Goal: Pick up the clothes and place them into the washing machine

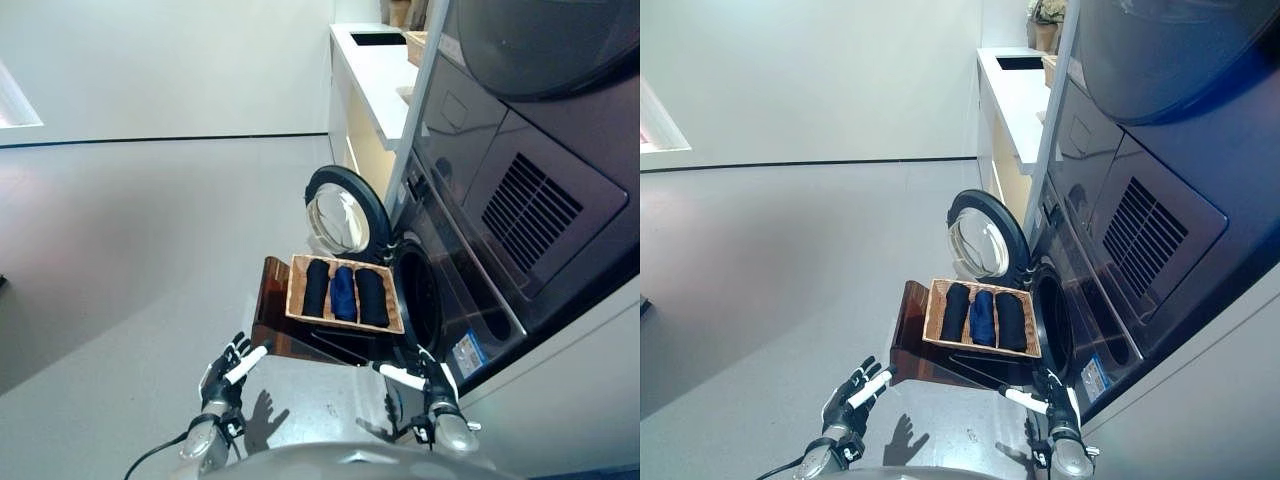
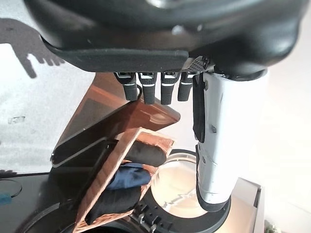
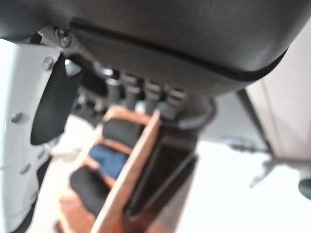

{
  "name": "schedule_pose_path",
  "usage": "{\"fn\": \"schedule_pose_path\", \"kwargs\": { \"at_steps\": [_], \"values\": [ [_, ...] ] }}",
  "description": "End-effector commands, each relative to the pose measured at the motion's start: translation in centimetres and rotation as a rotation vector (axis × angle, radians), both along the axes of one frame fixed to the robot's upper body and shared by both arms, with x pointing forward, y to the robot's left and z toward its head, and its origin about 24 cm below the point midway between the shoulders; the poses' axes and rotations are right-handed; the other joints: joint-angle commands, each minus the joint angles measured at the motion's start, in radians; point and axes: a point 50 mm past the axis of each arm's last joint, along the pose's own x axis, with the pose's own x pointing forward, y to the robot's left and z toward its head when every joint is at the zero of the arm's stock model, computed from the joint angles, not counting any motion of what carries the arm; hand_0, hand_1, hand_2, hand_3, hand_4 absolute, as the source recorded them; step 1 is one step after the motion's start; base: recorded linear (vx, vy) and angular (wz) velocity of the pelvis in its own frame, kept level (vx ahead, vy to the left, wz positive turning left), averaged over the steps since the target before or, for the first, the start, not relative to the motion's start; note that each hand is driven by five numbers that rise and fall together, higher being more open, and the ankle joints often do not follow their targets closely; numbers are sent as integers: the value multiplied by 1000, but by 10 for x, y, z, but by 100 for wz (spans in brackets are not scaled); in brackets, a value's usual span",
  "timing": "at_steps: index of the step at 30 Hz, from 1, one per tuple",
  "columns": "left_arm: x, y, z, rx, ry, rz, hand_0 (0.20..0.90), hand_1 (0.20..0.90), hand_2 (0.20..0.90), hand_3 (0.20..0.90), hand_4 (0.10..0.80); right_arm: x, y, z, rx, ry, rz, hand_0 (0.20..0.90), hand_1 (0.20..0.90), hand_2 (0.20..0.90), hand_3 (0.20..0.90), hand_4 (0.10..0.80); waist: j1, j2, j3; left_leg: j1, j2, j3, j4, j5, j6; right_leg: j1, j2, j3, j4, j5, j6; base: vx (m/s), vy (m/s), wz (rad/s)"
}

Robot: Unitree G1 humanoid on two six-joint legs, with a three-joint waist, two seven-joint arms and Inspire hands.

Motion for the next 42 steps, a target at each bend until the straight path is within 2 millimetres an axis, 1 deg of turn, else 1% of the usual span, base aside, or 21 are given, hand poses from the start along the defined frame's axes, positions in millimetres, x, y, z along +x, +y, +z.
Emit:
{"fn": "schedule_pose_path", "kwargs": {
  "at_steps": [1,5,9,11,14,15,16,19,21,23,27,30,33,34,35,37,38,39,40,41,42],
  "values": [
    [44,6,25,43,-201,-20,900,900,900,900,800,49,1,27,-8,-229,1,900,900,900,900,800,9,-31,16,-9,-29,-64,-2,-18,-13,-36,16,5,0,37,0,0,0,0],
    [43,6,25,41,-206,-28,900,900,900,900,800,49,-2,27,-15,-221,-3,900,900,900,900,800,7,-37,18,-13,-35,-58,-2,-24,-5,-48,13,16,3,41,5,4,31,-1],
    [42,5,25,38,-201,-28,900,900,900,900,800,47,-3,26,-9,-216,-7,900,900,900,900,800,8,-46,26,-7,-45,-59,-2,-32,8,-48,1,23,31,35,5,27,50,-2],
    [42,6,25,42,-205,-24,900,900,900,900,800,48,-3,27,10,-226,-17,900,900,900,900,800,11,-47,32,-6,-50,-61,-2,-32,17,-52,-7,31,50,29,6,29,63,-2],
    [41,8,25,48,-204,-24,900,900,900,900,800,51,-1,28,12,-230,-5,900,900,900,900,800,16,-50,35,-5,-57,-62,-2,-33,22,-50,-14,31,56,27,9,29,39,0],
    [42,9,26,53,-206,-26,900,900,900,900,800,54,1,30,0,-236,25,900,900,900,900,800,20,-51,36,-7,-60,-64,-2,-32,23,-49,-17,28,55,28,10,65,71,0],
    [42,10,27,69,-209,-36,900,900,900,900,800,64,4,37,-26,-267,82,900,900,900,900,800,28,-52,35,-10,-65,-67,0,-34,25,-44,-24,25,50,30,15,65,70,-1],
    [43,13,28,86,-217,-36,900,900,900,900,800,80,10,44,-44,-302,130,900,900,900,900,800,41,-55,30,-13,-71,-69,5,-41,27,-36,-35,18,39,34,21,53,41,0],
    [45,14,30,87,-228,-35,900,900,900,900,800,86,10,44,-49,-295,114,900,900,900,900,800,51,-54,29,-14,-75,-72,11,-46,30,-31,-39,14,33,34,23,36,20,-1],
    [45,14,31,84,-232,-31,900,900,900,900,800,87,11,40,-29,-277,76,900,900,900,900,800,61,-52,25,-14,-78,-72,14,-51,33,-24,-45,13,28,34,26,46,24,0],
    [40,14,28,87,-211,-42,900,900,900,900,800,88,22,39,-20,-272,119,900,900,900,900,800,68,-48,10,-2,-78,-73,7,-57,32,-14,-50,11,23,33,29,55,15,4],
    [40,13,27,87,-205,-49,900,900,900,900,800,88,24,39,-27,-268,132,900,900,900,900,800,69,-46,3,7,-77,-74,3,-59,31,-7,-50,9,18,30,29,39,2,4],
    [39,12,26,83,-200,-51,900,900,900,900,800,93,30,40,-45,-271,165,900,900,900,900,800,73,-42,-2,15,-74,-75,-2,-60,28,-1,-48,8,13,25,27,27,-3,0],
    [39,10,26,82,-196,-53,900,900,900,900,800,96,36,40,-60,-268,197,900,900,900,900,800,78,-41,-4,17,-71,-76,-2,-60,26,1,-45,6,11,21,27,0,0,0],
    [39,10,26,82,-197,-53,900,900,900,900,800,96,36,40,-60,-268,197,900,900,900,900,800,78,-41,-4,17,-71,-76,-2,-60,26,2,-45,6,11,21,27,0,0,0],
    [38,9,24,77,-190,-58,900,900,900,900,800,101,44,42,-63,-271,233,900,900,900,900,800,83,-37,-7,18,-67,-80,-2,-59,22,5,-43,1,8,19,26,0,0,0],
    [38,9,25,77,-190,-58,900,900,900,900,800,101,44,42,-63,-271,233,900,900,900,900,800,83,-37,-7,18,-67,-80,-2,-59,22,5,-42,1,8,19,26,0,0,0],
    [37,8,24,73,-188,-63,900,900,900,900,800,102,50,42,-56,-276,255,900,900,900,900,800,85,-36,-8,19,-66,-82,-2,-59,20,9,-42,-2,7,18,26,0,0,0],
    [37,8,24,73,-188,-63,900,900,900,900,800,102,50,42,-56,-276,255,900,900,900,900,800,85,-36,-8,19,-66,-82,-2,-59,20,9,-42,-3,7,18,26,-7,-10,5],
    [37,6,24,68,-186,-68,900,900,900,900,800,103,56,43,-47,-278,280,900,900,900,900,800,87,-34,-7,17,-63,-86,-2,-59,18,9,-42,-7,6,18,25,-13,-4,5],
    [37,6,24,68,-186,-68,900,900,900,900,800,103,56,43,-47,-278,281,900,900,900,900,800,87,-34,-7,17,-63,-86,-2,-59,18,9,-42,-7,6,18,25,-20,-8,6]
  ]
}}
